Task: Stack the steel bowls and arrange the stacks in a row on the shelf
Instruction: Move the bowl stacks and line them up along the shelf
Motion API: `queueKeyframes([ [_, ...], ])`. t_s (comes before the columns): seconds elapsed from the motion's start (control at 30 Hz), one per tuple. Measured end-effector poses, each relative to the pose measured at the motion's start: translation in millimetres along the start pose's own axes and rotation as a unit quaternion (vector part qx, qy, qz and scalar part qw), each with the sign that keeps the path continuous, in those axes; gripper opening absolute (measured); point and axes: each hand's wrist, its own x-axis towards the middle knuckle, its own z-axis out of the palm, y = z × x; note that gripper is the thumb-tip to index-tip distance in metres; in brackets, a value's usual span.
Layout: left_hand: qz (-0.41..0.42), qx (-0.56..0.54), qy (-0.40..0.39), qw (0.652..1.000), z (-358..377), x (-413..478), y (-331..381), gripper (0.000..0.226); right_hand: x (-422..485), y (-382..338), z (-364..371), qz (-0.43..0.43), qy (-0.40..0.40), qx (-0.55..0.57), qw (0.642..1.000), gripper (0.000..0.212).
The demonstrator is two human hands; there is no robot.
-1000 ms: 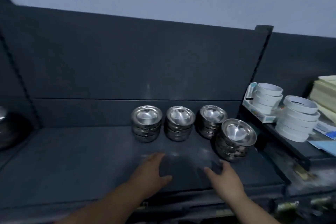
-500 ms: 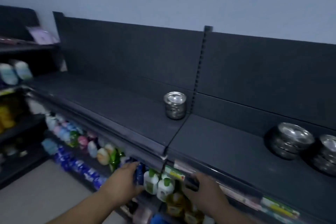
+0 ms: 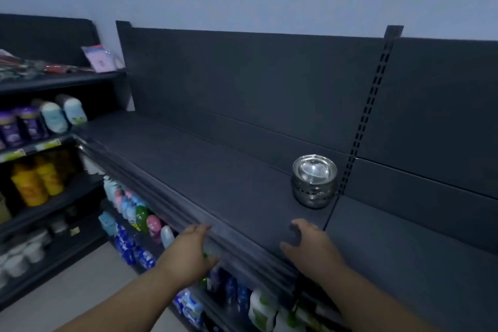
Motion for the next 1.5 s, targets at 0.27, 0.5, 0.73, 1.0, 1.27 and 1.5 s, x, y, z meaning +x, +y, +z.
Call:
queueKeyframes([
  [0.27, 0.063, -0.021, -0.041, 0.997, 6, 119, 37, 0.078, 72, 31, -22, 0.092, 0.052, -0.002, 0.994, 0.064],
  [0.5, 0.16, -0.029, -0.102, 0.981, 22, 206, 63, 0.081, 100, 45, -28, 0.2, 0.08, -0.007, 0.976, 0.052],
  [0.73, 0.269, -0.063, -0.195, 0.941, 30, 277, 87, 0.094, 117, 32, -24, 0.284, 0.144, 0.06, 0.946, 0.068],
  [1.0, 0.342, -0.167, -0.281, 0.881, 46, 299, 97, 0.11, 120, 21, -6, 0.28, 0.202, 0.172, 0.923, 0.078],
  [1.27, 0.281, -0.304, -0.338, 0.845, 58, 290, 96, 0.104, 114, 19, 8, 0.254, 0.221, 0.25, 0.908, 0.068],
  [1.5, 0.298, -0.338, -0.355, 0.819, 50, 250, 102, 0.108, 73, 20, 2, 0.239, 0.235, 0.311, 0.889, 0.066],
])
